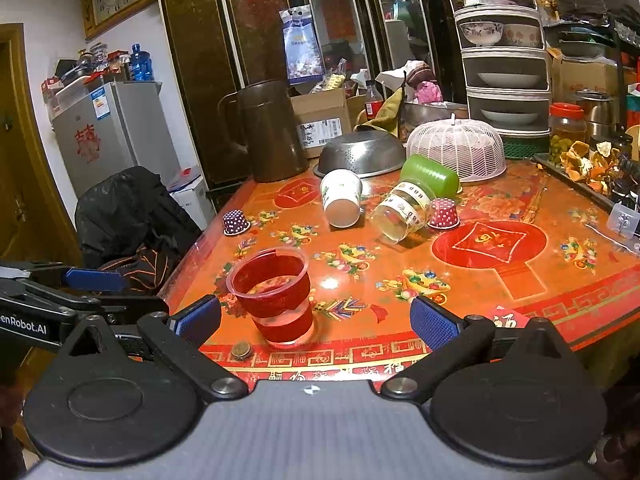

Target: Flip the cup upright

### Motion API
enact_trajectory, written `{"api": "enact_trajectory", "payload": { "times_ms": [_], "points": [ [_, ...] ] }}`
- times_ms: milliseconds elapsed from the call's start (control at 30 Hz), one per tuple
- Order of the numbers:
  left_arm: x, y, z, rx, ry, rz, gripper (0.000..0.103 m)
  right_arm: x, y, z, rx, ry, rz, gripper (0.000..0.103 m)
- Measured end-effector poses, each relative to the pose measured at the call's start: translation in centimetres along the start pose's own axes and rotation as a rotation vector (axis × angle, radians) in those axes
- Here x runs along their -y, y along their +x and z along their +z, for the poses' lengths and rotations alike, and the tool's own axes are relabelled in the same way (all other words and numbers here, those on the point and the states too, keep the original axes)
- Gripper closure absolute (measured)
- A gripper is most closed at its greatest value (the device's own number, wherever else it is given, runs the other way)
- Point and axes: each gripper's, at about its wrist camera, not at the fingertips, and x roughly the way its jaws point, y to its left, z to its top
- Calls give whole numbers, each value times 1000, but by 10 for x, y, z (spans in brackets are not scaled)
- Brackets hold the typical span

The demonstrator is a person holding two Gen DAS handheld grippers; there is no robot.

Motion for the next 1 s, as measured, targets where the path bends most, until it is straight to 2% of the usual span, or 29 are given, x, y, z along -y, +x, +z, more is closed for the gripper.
{"api": "enact_trajectory", "payload": {
  "times_ms": [1000],
  "points": [
    [0, 1, 0, -2, -14, -13, 0, -2, 1, -2, -3, -3, 33, 1]
  ]
}}
